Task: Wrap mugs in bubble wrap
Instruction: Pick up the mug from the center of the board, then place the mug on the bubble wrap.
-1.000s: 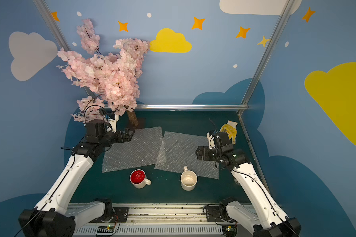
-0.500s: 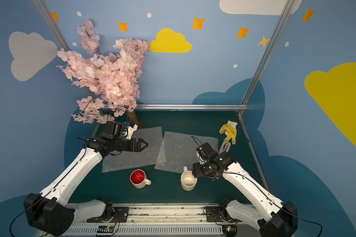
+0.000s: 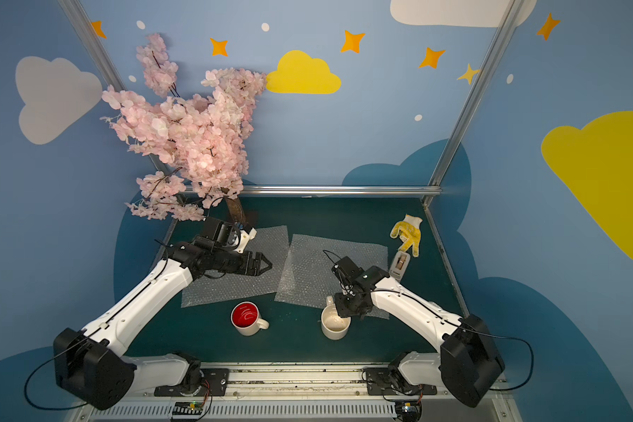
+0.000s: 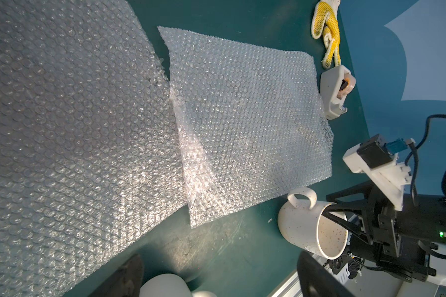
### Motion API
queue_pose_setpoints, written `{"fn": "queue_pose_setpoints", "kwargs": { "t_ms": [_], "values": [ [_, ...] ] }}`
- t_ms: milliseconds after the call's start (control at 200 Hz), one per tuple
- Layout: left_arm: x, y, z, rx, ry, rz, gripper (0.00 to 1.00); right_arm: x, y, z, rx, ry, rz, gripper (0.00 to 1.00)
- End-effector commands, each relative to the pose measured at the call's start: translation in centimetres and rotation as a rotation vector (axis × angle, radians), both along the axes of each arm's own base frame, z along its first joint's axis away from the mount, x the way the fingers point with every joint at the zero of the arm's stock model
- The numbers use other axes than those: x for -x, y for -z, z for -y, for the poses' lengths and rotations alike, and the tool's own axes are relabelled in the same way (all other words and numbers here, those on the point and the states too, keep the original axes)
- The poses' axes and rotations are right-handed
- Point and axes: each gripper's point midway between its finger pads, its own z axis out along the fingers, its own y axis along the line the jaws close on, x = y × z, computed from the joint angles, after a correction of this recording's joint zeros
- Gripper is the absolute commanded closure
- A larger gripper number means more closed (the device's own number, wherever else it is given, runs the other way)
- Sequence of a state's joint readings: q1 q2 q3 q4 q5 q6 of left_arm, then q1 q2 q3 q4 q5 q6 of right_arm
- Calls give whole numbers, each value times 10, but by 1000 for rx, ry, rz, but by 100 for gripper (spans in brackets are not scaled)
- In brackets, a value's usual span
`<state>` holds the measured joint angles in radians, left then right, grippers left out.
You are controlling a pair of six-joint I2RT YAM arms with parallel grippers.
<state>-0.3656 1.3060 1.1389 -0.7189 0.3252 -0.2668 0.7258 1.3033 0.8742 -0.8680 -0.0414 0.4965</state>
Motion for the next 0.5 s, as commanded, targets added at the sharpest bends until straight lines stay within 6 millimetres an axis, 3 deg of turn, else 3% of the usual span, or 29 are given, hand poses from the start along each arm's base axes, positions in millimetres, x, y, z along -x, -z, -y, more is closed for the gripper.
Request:
{"fn": "queue_pose_setpoints", "kwargs": {
  "t_ms": [0,90,185,305,496],
  "values": [
    [2,-5,2,0,13,-1,7,-6,1,-2,14,1,37,73],
    [2,-3,2,-5,20,-5,8,-8,0,0,39,6,39,83],
    [1,-1,5,-2,29,-27,8,-10,-3,3,63,6,38,100],
    [2,-1,10,19,41,-49,9,-14,-16,4,79,0,56,100],
    [2,4,8,6,39,-66,10,-31,-54,1,92,-25,110,100]
  ]
}}
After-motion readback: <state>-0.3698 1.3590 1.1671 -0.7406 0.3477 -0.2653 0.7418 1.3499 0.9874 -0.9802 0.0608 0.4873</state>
